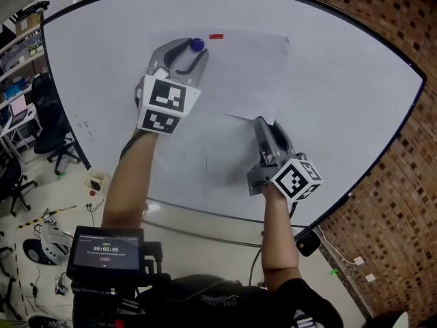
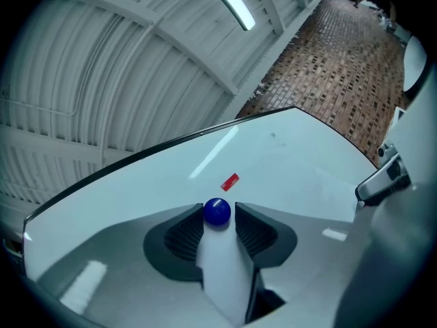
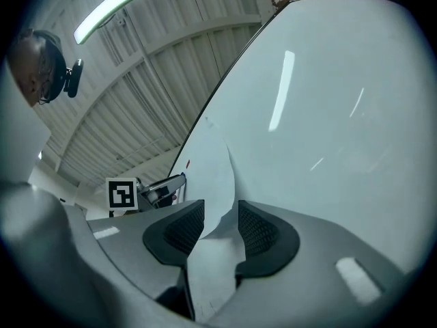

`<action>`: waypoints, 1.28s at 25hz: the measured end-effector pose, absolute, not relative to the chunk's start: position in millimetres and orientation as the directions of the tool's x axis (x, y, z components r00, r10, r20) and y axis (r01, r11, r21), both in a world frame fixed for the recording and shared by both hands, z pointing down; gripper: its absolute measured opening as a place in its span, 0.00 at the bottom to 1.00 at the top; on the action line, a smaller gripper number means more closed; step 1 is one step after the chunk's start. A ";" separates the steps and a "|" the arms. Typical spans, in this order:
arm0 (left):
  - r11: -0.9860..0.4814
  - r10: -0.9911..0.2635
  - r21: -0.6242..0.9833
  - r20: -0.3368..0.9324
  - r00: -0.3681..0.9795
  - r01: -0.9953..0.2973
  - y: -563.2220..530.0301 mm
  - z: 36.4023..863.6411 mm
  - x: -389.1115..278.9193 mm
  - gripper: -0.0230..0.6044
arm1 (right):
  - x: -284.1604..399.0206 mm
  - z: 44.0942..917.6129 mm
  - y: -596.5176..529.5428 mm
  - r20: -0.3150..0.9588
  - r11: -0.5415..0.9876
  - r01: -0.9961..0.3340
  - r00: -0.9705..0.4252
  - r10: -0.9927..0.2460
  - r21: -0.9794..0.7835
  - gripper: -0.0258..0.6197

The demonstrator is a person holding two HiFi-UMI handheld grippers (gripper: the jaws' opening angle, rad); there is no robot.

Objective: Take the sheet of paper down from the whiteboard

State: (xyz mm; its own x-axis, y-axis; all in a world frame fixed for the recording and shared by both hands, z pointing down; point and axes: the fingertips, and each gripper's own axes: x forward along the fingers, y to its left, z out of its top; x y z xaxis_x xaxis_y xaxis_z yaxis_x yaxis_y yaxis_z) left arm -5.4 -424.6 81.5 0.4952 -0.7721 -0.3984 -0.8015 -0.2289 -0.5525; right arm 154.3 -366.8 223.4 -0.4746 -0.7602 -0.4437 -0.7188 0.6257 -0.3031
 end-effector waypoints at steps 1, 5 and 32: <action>-0.229 -0.770 -0.556 -0.399 0.498 -0.799 -424.3 81.4 -5.3 0.27 | 155.2 221.9 -367.5 -0.446 0.631 -0.712 -0.477 -0.757 -0.310 0.29; -0.239 -0.760 -0.570 -0.394 0.517 -0.786 -422.9 81.5 -0.8 0.27 | 159.5 214.8 -369.2 -0.462 0.650 -0.687 -0.485 -0.742 -0.324 0.29; -0.356 -0.739 -0.392 -0.437 0.512 -0.848 -398.4 113.4 -12.9 0.23 | 164.4 229.5 -360.8 -0.446 0.621 -0.701 -0.459 -0.768 -0.349 0.06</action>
State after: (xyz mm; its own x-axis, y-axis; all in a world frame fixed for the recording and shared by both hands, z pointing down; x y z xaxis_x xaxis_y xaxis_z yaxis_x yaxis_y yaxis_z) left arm -12.9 -398.4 113.4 0.5120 -0.7392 -0.4374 -0.8484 -0.3556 -0.3921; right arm 164.4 -360.8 229.5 -0.4585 -0.7685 -0.4464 -0.7014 0.6214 -0.3492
